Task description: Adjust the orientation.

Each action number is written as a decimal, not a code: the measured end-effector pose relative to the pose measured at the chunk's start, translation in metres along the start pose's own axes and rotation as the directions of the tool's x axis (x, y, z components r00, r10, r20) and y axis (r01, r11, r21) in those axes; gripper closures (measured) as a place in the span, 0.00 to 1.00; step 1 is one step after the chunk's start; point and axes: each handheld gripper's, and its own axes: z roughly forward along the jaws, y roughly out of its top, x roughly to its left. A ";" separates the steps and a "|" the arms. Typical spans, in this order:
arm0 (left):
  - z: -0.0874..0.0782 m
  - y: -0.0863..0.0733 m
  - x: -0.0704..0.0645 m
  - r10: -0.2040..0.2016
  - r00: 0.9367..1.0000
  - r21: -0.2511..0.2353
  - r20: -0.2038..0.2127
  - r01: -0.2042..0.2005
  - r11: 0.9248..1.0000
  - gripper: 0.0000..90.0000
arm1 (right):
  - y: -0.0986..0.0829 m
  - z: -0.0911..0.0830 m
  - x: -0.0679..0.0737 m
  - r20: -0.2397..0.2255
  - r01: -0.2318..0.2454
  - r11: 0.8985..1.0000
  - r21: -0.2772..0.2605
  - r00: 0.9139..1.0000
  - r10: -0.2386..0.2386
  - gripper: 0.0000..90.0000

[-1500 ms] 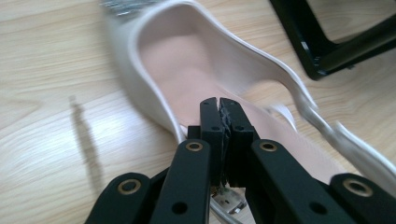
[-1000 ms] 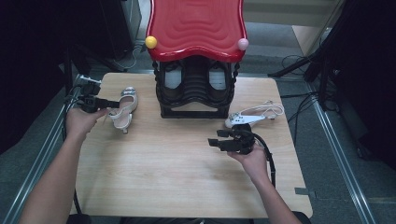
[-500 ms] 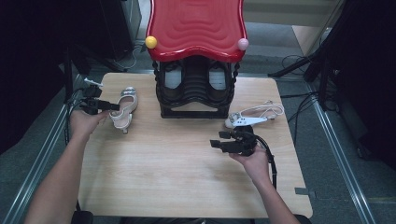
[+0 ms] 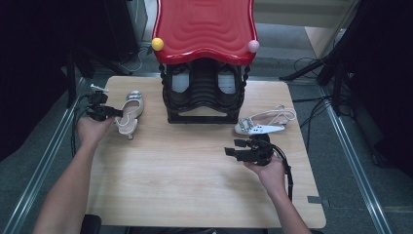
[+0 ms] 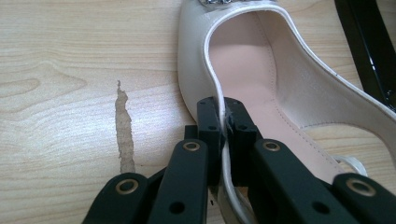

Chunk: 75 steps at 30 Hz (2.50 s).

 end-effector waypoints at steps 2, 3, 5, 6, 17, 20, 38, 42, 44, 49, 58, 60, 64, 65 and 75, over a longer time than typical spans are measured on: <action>-0.001 0.000 0.001 -0.016 1.000 0.002 0.010 0.016 1.000 0.97 | 0.000 -0.001 -0.001 0.002 -0.008 1.000 -0.001 1.000 0.008 0.45; -0.002 0.001 0.002 -0.032 0.999 -0.007 0.031 0.033 0.999 0.97 | 0.000 -0.001 -0.001 0.003 -0.007 1.000 -0.001 1.000 0.007 0.45; -0.006 0.002 0.004 -0.047 0.996 -0.009 0.070 0.048 0.999 0.97 | 0.000 0.000 -0.002 0.003 -0.010 1.000 0.000 1.000 0.010 0.45; -0.008 0.002 0.003 -0.047 0.996 -0.008 0.077 0.048 0.999 0.97 | 0.000 0.000 -0.002 0.003 -0.009 1.000 0.000 1.000 0.009 0.45; -0.028 -0.005 -0.009 -0.013 0.992 0.007 0.127 0.012 1.000 0.97 | 0.003 0.004 -0.004 -0.003 -0.003 1.000 0.002 1.000 0.003 0.45; -0.035 -0.011 -0.013 -0.019 0.989 0.001 0.147 0.019 1.000 0.97 | 0.006 0.007 -0.005 -0.011 0.002 1.000 0.002 1.000 -0.002 0.45; -0.069 -0.073 -0.057 0.042 0.967 -0.024 0.253 -0.037 0.999 0.97 | 0.020 0.022 -0.006 -0.024 0.029 0.999 0.016 0.999 -0.029 0.45; -0.069 -0.085 -0.071 0.061 0.960 -0.022 0.275 -0.057 0.998 0.97 | 0.023 0.025 -0.005 -0.028 0.036 0.999 0.017 0.999 -0.036 0.45; -0.067 -0.091 -0.078 0.066 0.955 -0.016 0.290 -0.064 0.998 0.97 | 0.024 0.027 -0.005 -0.028 0.039 0.999 0.021 0.999 -0.038 0.45; -0.061 -0.102 -0.096 0.086 0.940 -0.013 0.330 -0.086 0.996 0.97 | 0.025 0.031 -0.003 -0.024 0.049 0.998 0.035 0.999 -0.048 0.46; -0.046 -0.105 -0.131 0.130 0.913 0.006 0.386 -0.143 0.990 0.97 | 0.023 0.029 -0.003 -0.012 0.048 0.998 0.036 0.999 -0.048 0.46; -0.041 -0.104 -0.139 0.152 0.906 0.007 0.395 -0.169 0.986 0.97 | 0.022 0.028 -0.003 -0.008 0.046 0.998 0.040 0.999 -0.046 0.46; -0.032 -0.103 -0.156 0.174 0.887 0.019 0.427 -0.201 0.979 0.97 | 0.019 0.027 -0.002 -0.002 0.045 0.998 0.042 0.999 -0.045 0.46; -0.030 -0.102 -0.160 0.184 0.883 0.021 0.431 -0.214 0.977 0.97 | 0.018 0.026 -0.002 -0.003 0.043 0.998 0.042 0.999 -0.043 0.46; -0.012 -0.100 -0.199 0.236 0.830 0.038 0.505 -0.295 0.955 0.97 | 0.008 0.019 -0.001 0.021 0.033 0.998 0.050 0.999 -0.034 0.46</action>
